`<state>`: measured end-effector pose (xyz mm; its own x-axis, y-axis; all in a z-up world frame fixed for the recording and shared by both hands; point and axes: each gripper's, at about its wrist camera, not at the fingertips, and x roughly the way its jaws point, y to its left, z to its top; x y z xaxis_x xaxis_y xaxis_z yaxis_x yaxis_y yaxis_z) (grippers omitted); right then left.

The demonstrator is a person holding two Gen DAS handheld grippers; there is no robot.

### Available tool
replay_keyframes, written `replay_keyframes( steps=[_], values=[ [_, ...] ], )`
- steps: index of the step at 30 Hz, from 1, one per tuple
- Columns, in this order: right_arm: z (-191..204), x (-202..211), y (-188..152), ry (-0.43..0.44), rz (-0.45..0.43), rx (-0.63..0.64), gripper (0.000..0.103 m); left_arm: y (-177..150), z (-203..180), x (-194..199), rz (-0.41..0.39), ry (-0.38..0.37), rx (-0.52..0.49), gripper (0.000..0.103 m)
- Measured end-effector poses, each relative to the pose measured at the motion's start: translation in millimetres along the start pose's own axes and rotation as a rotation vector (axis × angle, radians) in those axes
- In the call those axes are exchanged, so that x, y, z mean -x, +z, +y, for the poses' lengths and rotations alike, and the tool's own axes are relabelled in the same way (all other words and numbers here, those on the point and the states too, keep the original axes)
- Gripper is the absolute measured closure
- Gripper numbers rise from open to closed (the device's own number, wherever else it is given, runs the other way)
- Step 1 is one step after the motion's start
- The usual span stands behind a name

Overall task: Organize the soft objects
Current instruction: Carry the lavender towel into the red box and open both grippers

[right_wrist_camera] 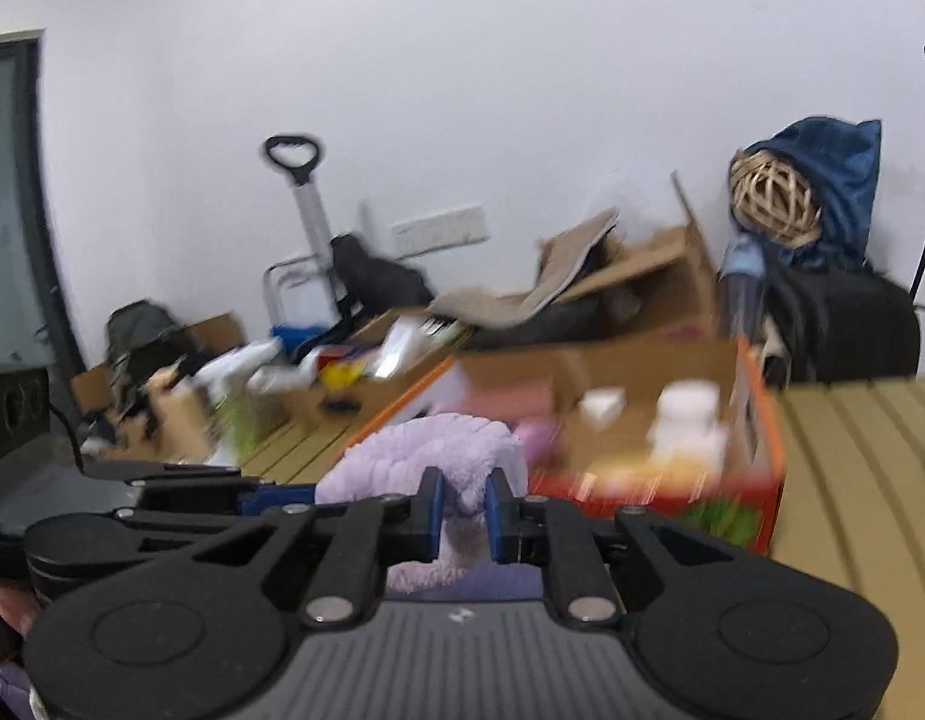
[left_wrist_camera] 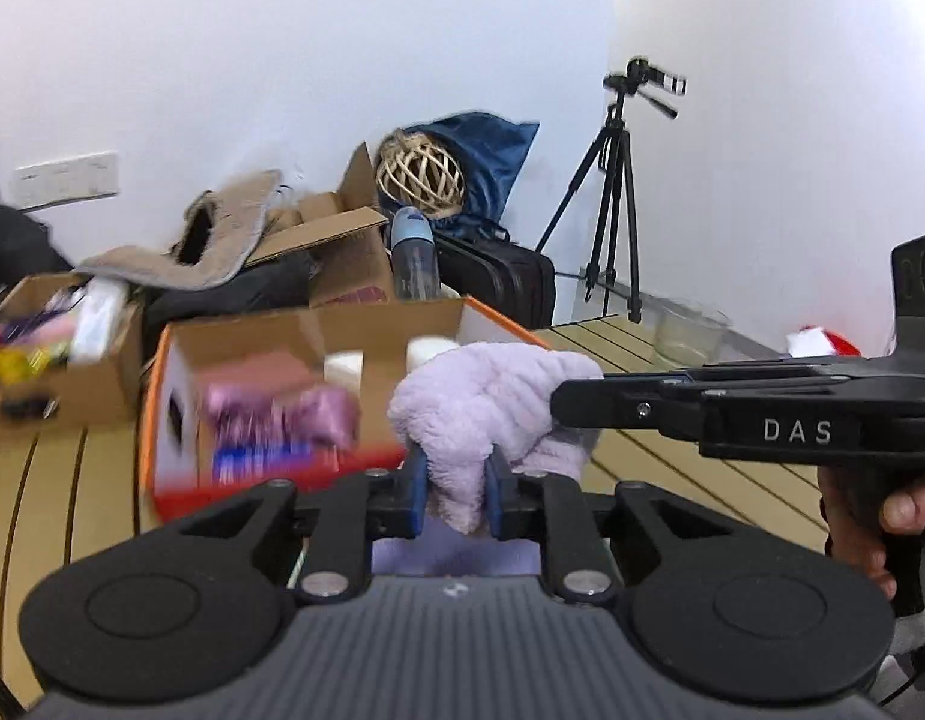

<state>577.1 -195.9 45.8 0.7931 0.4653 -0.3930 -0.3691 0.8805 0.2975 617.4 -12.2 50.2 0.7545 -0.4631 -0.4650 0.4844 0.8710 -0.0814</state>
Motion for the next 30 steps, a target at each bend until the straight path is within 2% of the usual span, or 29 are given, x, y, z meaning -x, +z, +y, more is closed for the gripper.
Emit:
replay_keyframes(
  steps=[3,5,7,9,11,12,14,15,17,21,23,26,28,30],
  values=[
    [-33,-51,35,-0.039,0.056,-0.05,0.089,45,27,-67,0.103,-0.002,0.0,0.084],
    [-60,-96,53,-0.07,0.123,-0.109,0.089,61,44,-113,0.17,0.014,0.026,0.084],
    [-81,-138,62,-0.113,0.176,-0.152,0.089,68,61,-155,0.215,0.054,0.052,0.084],
    [-89,-172,63,-0.173,0.199,-0.12,0.088,65,73,-186,0.237,0.051,0.035,0.079],
    [-96,-203,55,-0.209,0.267,-0.103,0.084,54,83,-210,0.3,0.056,0.027,0.078],
    [-99,-211,52,-0.219,0.295,-0.101,0.08,52,86,-213,0.326,0.048,0.055,0.078],
    [-103,-216,46,-0.21,0.311,-0.107,0.08,55,90,-203,0.273,0.008,0.075,0.066],
    [-103,-215,47,-0.202,0.308,-0.105,0.074,53,89,-204,0.287,0.005,0.062,0.058],
    [-101,-215,46,-0.226,0.323,-0.058,0.07,48,89,-211,0.355,0.028,0.085,0.064],
    [-96,-216,45,-0.252,0.383,0.042,0.072,46,82,-205,0.35,0.037,0.106,0.064],
    [-94,-211,44,-0.28,0.384,0.074,0.07,49,77,-194,0.312,0.062,0.09,0.063],
    [-92,-191,44,-0.294,0.388,0.068,0.069,59,72,-155,0.246,0.06,0.076,0.06],
    [-88,-162,54,-0.233,0.33,0.015,0.069,68,70,-122,0.201,0.072,0.064,0.053],
    [-73,-123,70,-0.193,0.265,0.024,0.06,75,71,-85,0.167,0.088,0.058,0.051]
  ],
)
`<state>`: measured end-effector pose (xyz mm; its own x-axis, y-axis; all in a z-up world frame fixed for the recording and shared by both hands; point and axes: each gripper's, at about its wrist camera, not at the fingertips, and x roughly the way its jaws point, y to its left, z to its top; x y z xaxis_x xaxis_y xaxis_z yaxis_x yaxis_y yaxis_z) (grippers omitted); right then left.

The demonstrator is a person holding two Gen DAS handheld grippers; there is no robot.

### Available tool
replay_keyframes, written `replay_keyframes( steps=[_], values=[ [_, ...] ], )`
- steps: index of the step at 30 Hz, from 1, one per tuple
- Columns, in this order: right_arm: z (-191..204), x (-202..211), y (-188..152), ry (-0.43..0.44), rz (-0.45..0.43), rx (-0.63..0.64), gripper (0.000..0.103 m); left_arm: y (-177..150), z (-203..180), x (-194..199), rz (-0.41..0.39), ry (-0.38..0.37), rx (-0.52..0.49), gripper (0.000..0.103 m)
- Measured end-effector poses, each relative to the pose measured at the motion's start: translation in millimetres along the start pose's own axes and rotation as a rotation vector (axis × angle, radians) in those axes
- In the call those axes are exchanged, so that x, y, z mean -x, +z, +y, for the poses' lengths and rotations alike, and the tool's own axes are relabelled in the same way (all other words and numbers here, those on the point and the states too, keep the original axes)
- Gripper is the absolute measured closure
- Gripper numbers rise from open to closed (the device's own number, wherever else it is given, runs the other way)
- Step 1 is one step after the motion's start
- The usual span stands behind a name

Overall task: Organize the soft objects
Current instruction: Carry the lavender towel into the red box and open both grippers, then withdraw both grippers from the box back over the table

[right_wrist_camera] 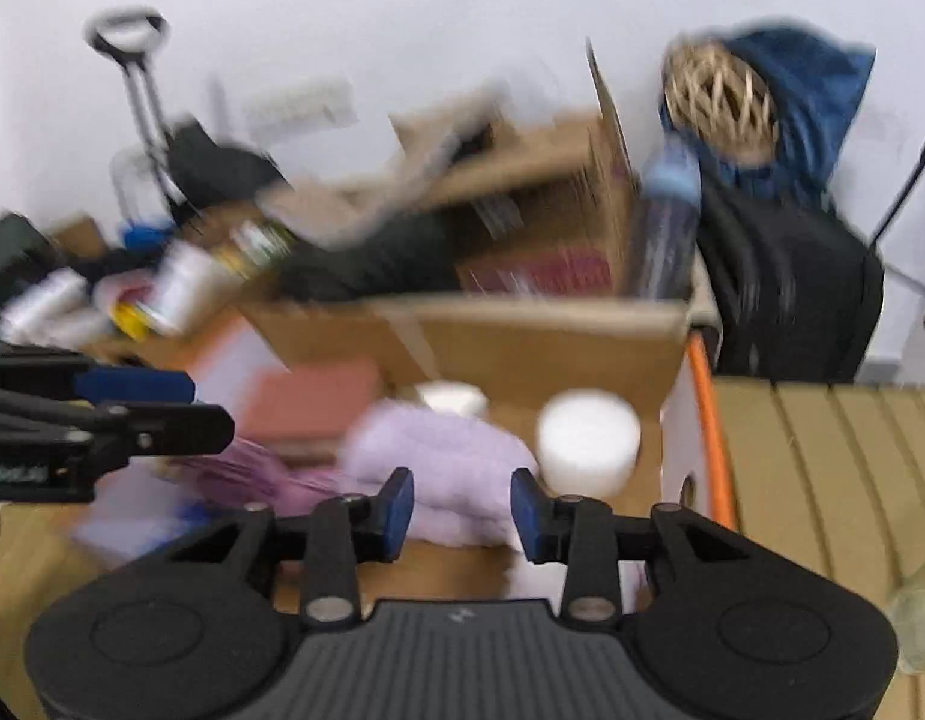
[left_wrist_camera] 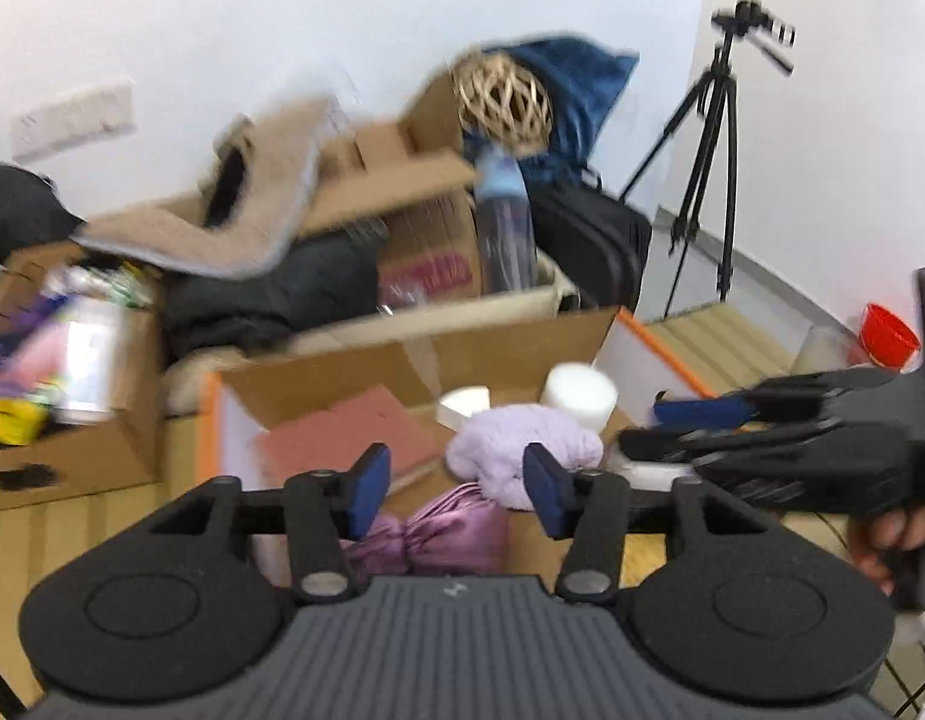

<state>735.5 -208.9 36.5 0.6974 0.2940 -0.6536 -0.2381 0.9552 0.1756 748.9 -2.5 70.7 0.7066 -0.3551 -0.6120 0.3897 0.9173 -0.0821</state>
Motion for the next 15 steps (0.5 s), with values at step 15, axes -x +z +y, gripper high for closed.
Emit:
replay_keyframes(
  steps=[15],
  values=[
    [59,246,-106,0.053,-0.248,0.06,0.036,-162,-30,235,-0.271,0.218,0.055,0.029]
  ],
)
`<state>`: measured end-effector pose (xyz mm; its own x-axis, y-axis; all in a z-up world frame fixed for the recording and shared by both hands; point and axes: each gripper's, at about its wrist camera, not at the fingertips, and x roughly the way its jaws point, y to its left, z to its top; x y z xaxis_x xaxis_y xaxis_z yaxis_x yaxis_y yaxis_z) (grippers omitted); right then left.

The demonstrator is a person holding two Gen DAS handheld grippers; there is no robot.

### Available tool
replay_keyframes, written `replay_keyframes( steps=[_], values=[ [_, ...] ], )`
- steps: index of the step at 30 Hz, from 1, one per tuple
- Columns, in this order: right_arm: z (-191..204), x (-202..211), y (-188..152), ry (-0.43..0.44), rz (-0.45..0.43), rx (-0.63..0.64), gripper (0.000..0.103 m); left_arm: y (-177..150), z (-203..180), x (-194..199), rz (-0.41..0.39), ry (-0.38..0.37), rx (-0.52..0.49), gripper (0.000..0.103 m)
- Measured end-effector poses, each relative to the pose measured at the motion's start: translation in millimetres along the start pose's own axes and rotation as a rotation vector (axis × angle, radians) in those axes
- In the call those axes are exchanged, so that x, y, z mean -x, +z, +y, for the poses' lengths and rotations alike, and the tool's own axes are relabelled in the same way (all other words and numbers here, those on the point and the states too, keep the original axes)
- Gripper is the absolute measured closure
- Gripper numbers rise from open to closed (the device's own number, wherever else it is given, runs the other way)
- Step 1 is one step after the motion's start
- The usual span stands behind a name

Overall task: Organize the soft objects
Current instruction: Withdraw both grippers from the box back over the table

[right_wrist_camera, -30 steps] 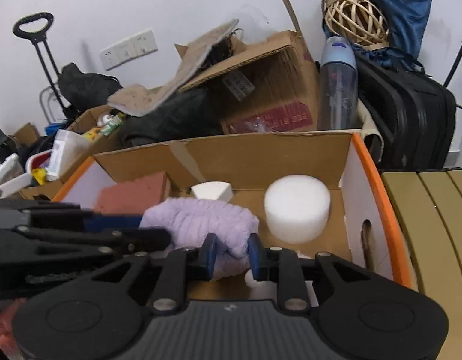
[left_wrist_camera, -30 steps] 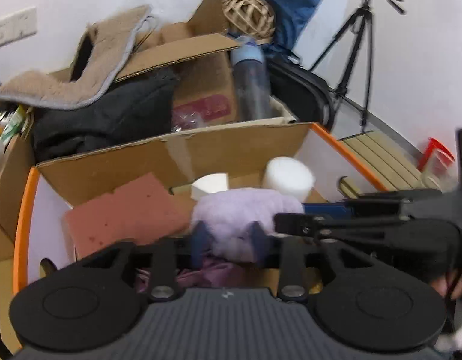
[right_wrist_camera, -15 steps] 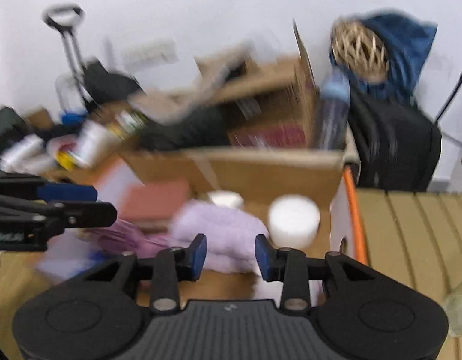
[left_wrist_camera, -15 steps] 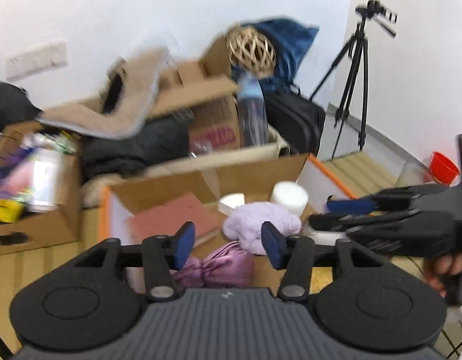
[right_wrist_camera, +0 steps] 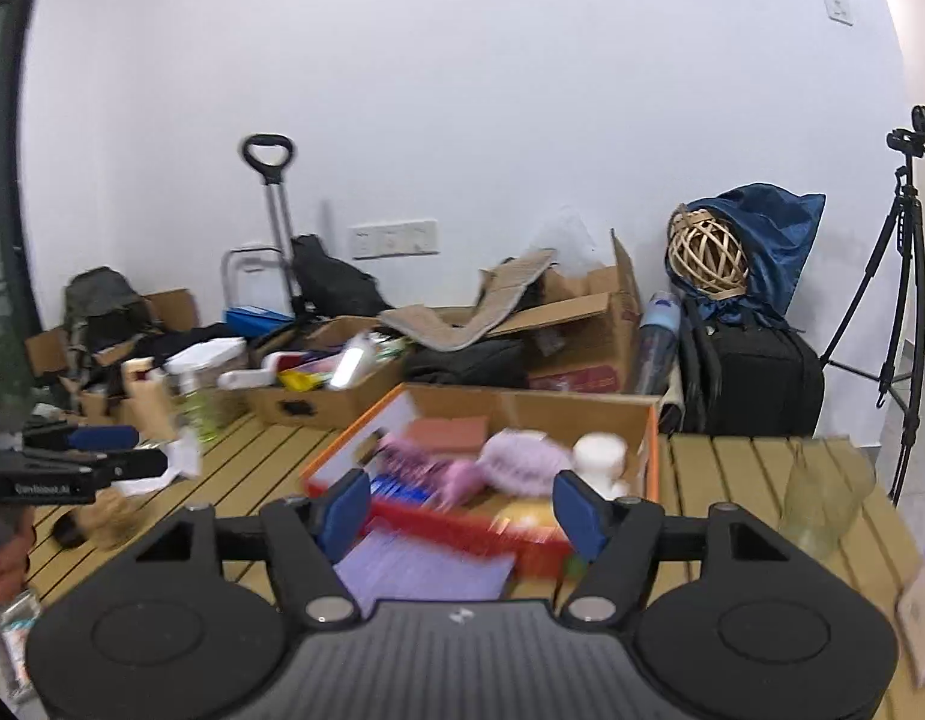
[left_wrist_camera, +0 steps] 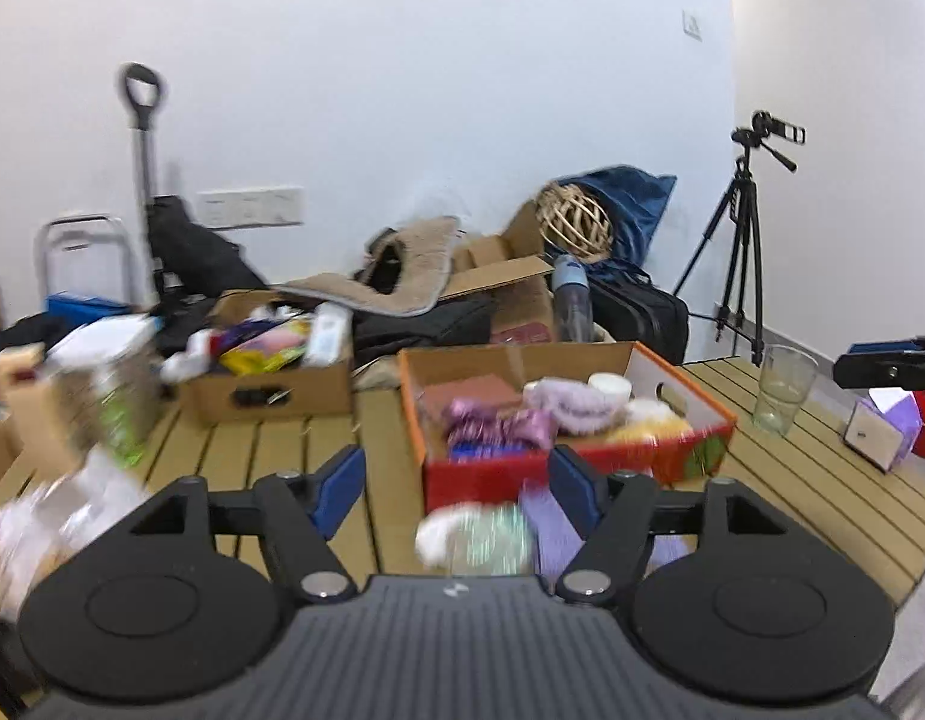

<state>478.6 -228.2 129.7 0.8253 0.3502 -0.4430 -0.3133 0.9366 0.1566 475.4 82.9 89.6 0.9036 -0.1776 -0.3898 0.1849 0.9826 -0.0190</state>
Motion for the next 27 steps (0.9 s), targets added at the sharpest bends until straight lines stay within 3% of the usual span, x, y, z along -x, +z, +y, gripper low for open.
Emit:
replay_keyframes(
  steps=[5,8,11,15,20,27],
  values=[
    [44,67,-86,-0.008,-0.069,0.018,0.026,-81,-16,90,-0.088,0.042,0.046,0.018],
    [65,97,-137,-0.035,-0.098,0.028,0.026,-118,-24,124,-0.081,0.044,0.075,0.015],
    [79,122,-176,-0.014,-0.089,-0.016,0.026,-132,-29,136,-0.044,0.008,0.086,0.015],
    [87,127,-184,0.002,-0.068,0.054,0.025,-128,-35,136,-0.064,0.018,0.059,0.014],
    [80,115,-185,-0.018,-0.07,-0.005,0.025,-132,-42,117,-0.033,0.001,0.058,0.014],
    [59,73,-205,-0.068,0.019,-0.055,0.025,-138,-45,67,0.042,-0.024,0.053,0.015]
  ],
)
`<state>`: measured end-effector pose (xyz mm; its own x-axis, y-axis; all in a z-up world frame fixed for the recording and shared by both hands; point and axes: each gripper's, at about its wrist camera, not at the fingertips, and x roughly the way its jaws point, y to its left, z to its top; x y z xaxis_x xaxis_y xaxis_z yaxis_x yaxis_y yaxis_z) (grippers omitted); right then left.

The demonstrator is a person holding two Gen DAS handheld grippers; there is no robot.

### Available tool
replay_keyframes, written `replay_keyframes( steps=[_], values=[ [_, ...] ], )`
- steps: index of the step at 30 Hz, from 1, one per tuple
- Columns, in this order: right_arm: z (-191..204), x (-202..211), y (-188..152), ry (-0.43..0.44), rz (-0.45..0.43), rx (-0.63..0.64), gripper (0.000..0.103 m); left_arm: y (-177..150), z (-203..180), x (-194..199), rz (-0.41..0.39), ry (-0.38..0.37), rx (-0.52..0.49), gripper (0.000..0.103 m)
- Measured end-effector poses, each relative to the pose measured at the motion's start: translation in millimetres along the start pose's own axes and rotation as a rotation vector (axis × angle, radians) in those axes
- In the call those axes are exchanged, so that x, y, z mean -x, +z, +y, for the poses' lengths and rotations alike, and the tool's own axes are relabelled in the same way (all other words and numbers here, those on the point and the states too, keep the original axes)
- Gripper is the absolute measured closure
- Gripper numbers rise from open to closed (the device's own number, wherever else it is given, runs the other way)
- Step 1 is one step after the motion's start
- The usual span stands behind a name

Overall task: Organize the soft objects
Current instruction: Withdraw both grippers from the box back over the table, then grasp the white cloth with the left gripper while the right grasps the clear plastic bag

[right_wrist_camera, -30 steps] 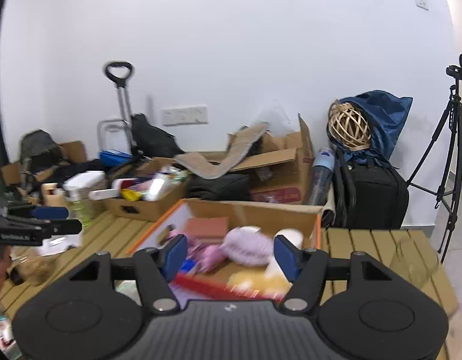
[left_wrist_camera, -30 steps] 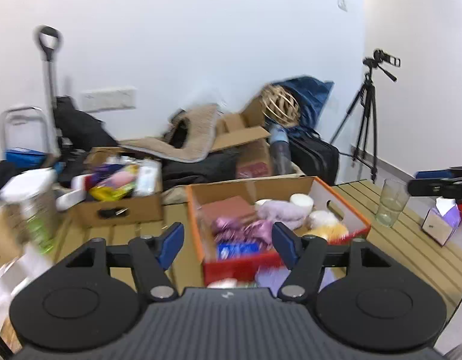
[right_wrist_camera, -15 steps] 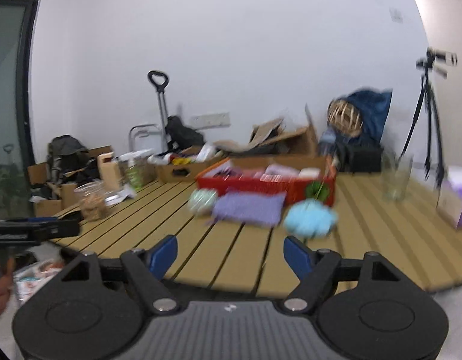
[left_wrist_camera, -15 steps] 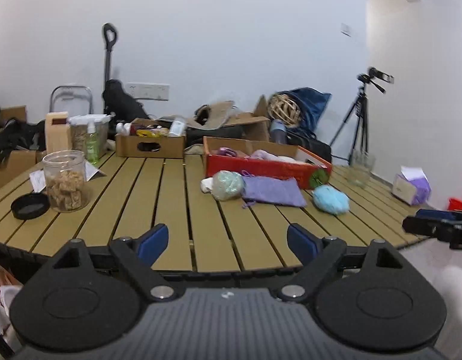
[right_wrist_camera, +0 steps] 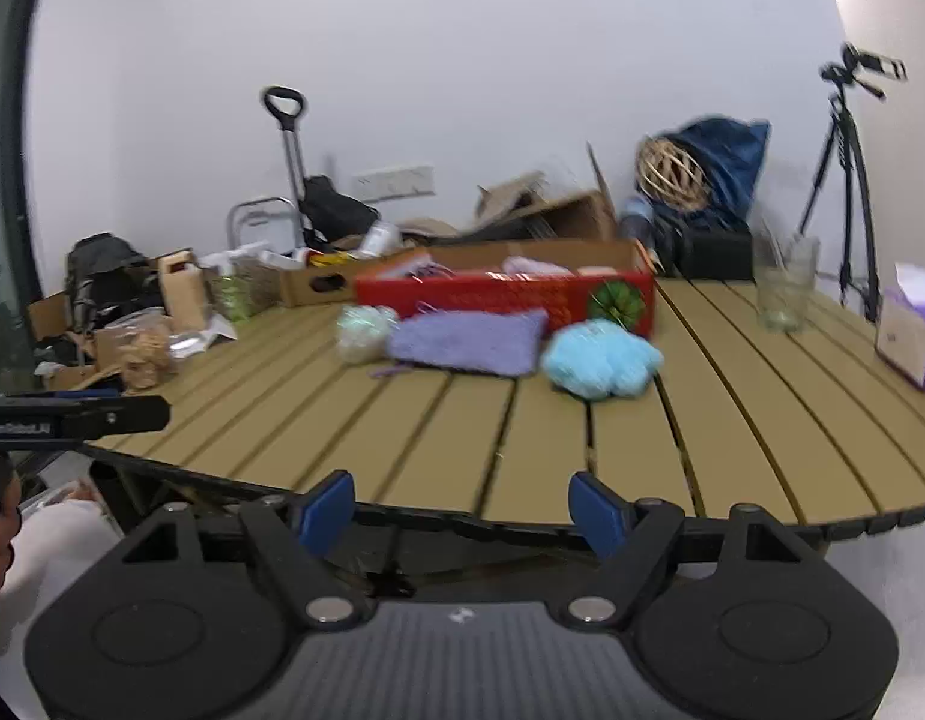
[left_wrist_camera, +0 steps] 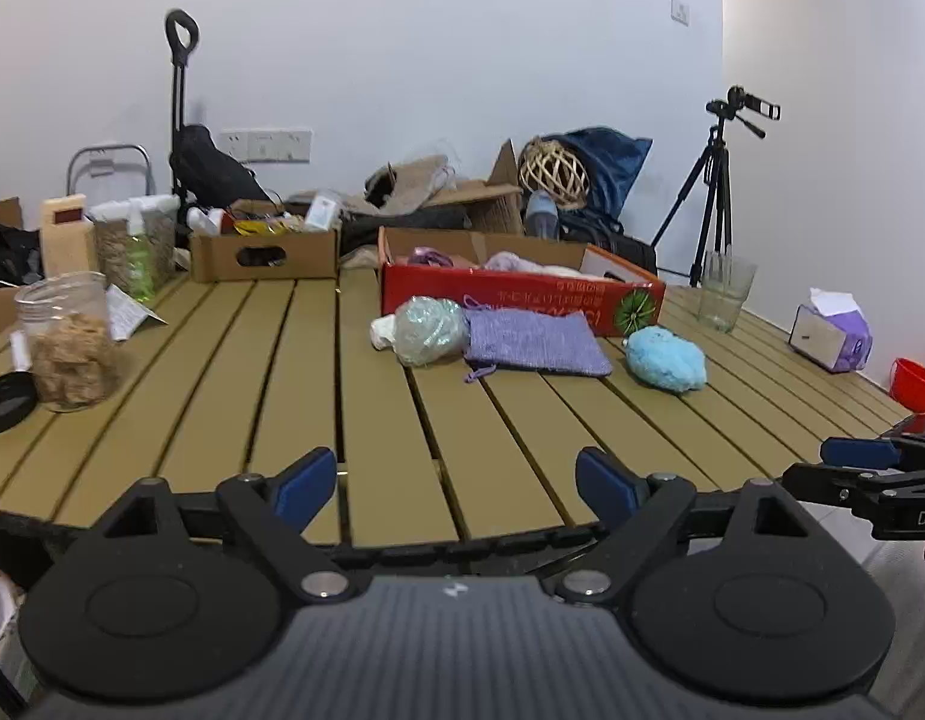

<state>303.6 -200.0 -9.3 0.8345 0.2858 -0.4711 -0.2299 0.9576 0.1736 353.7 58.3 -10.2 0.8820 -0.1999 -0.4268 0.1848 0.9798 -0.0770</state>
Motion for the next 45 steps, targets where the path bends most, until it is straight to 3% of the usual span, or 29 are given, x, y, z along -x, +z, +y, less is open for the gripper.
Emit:
replay_keyframes(
  steps=[7,10,16,22,23,24,25,26,28,29,31,34,38,39,40,41,42,45],
  values=[
    [-24,-45,22,-0.032,0.003,-0.03,0.026,30,-2,-70,0.03,0.005,-0.031,0.022],
    [-22,-68,43,0.008,-0.002,-0.003,0.026,49,10,-98,0.027,0.023,-0.007,0.033],
    [22,-140,90,0.17,0.003,0.107,0.027,84,64,-139,0.006,0.141,0.013,0.033],
    [74,-252,124,0.253,0.06,0.195,0.03,85,117,-161,0.047,0.217,0.057,0.033],
    [80,-270,125,0.251,0.086,0.2,0.038,84,121,-164,0.058,0.218,0.057,0.033],
    [83,-283,125,0.255,0.107,0.203,0.061,84,124,-167,0.068,0.214,0.056,0.033],
    [86,-293,124,0.261,0.14,0.204,0.073,83,124,-172,0.077,0.201,0.054,0.033],
    [86,-298,124,0.269,0.17,0.195,0.075,83,122,-177,0.084,0.184,0.055,0.033],
    [74,-287,126,0.304,0.161,0.127,0.078,84,115,-187,0.096,0.114,0.071,0.033],
    [66,-275,130,0.323,0.144,0.094,0.087,85,110,-193,0.1,0.061,0.09,0.033],
    [51,-248,142,0.326,0.077,0.056,0.086,86,95,-206,0.112,-0.001,0.104,0.032],
    [20,-210,154,0.252,-0.023,0.03,0.087,92,71,-229,0.121,0.023,0.04,0.03],
    [-22,-185,143,0.184,-0.065,-0.016,0.087,96,52,-259,0.156,0.083,-0.015,0.03],
    [-30,-183,139,0.174,-0.063,-0.032,0.087,95,51,-266,0.178,0.091,-0.011,0.037],
    [-36,-183,135,0.166,-0.061,-0.048,0.087,93,50,-271,0.2,0.093,-0.015,0.055],
    [-42,-182,131,0.16,-0.059,-0.065,0.087,92,48,-272,0.2,0.08,-0.026,0.065],
    [-47,-183,129,0.16,-0.055,-0.071,0.087,93,48,-269,0.193,0.074,-0.022,0.09],
    [-55,-176,124,0.178,-0.068,-0.067,0.087,89,50,-251,0.154,0.095,0.015,0.09]
  ],
)
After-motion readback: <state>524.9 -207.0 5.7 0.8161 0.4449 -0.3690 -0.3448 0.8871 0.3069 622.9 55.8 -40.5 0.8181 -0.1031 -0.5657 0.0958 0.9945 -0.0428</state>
